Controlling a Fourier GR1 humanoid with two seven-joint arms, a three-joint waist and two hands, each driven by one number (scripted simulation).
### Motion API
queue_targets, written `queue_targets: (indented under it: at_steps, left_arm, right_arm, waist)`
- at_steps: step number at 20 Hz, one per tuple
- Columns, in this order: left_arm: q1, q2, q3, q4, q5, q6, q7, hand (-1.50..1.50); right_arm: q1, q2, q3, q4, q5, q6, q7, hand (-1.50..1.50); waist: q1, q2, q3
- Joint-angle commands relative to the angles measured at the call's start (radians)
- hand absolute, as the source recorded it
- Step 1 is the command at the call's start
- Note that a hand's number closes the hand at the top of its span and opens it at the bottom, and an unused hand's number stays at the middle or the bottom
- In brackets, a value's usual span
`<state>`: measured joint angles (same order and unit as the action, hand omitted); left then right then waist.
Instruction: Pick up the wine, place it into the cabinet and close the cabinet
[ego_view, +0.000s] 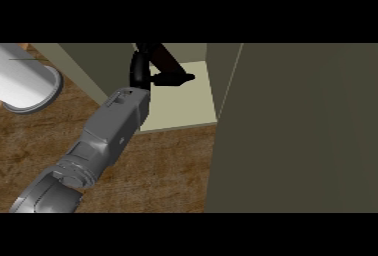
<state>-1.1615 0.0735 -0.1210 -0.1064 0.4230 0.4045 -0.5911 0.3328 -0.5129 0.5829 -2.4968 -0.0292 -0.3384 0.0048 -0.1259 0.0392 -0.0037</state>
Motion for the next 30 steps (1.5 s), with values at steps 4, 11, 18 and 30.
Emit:
queue_targets:
  at_steps: [4,11,18,30]
  left_arm:
    - [-0.01,-0.012,0.057,-0.048,0.049,-0.143,-0.07,1.5]
    - [-0.043,-0.018,0.079,-0.058,0.063,-0.259,-0.04,-1.5]
    - [-0.039,-0.072,0.081,-0.08,0.059,-0.278,-0.025,-1.5]
    - [0.096,-0.073,-0.015,-0.297,0.124,-0.338,0.054,-1.5]
  right_arm:
    - [0.052,-0.018,-0.004,-0.129,-0.04,0.004,0.038,-1.5]
    - [0.127,-0.04,0.023,-0.208,-0.018,-0.008,0.051,-1.5]
    - [0.122,-0.047,-0.023,-0.254,-0.015,-0.033,0.125,-1.5]
    - [0.131,-0.065,-0.046,-0.238,-0.028,-0.053,0.134,-1.5]
  waist:
    - [0.019,-0.009,0.001]
    - [0.043,-0.028,0.002]
    - [0.08,-0.037,0.002]
    - [0.114,-0.053,0.003]
